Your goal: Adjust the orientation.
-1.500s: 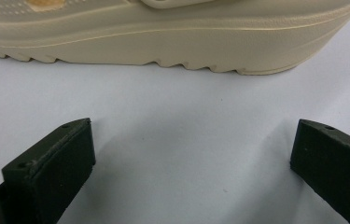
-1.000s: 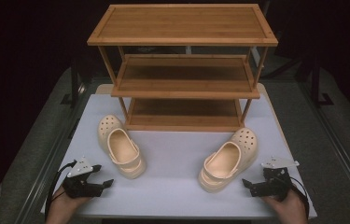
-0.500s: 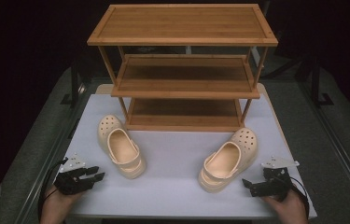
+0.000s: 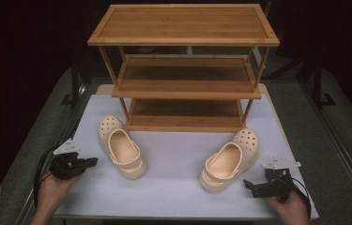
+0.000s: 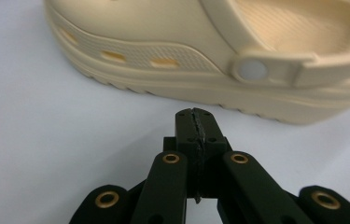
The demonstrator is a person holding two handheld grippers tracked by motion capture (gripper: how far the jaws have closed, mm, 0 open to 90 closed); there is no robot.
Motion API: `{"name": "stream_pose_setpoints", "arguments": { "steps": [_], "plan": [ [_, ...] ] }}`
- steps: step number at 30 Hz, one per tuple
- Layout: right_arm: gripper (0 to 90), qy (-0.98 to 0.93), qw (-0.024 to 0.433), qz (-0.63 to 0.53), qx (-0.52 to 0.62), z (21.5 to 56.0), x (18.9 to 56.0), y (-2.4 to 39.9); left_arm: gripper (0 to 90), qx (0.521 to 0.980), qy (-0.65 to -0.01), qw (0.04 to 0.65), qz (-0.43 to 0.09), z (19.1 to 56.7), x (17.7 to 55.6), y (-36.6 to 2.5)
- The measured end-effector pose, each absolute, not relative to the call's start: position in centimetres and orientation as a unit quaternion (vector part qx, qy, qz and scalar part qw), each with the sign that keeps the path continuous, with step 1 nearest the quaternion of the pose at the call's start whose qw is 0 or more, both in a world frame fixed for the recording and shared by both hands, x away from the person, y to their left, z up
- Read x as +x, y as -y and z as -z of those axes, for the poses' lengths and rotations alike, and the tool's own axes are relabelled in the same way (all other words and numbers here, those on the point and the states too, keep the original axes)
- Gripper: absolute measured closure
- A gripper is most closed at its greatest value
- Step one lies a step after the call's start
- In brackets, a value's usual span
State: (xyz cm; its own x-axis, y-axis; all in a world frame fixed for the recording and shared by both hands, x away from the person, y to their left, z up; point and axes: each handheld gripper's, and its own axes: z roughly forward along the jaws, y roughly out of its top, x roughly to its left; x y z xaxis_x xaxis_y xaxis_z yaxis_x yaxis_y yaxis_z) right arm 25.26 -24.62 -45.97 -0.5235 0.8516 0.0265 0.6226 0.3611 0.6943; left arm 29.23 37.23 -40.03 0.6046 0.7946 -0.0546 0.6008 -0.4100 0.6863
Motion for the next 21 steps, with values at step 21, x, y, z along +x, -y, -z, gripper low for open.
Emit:
{"name": "stream_pose_setpoints", "arguments": {
  "steps": [21],
  "plan": [
    [0.0,-0.807,0.172,-0.333,0.457,46.0,25.3,24.6,90.0,0.814,-0.442,0.338,-0.165,37.7,35.9,-37.3]
  ]
}}
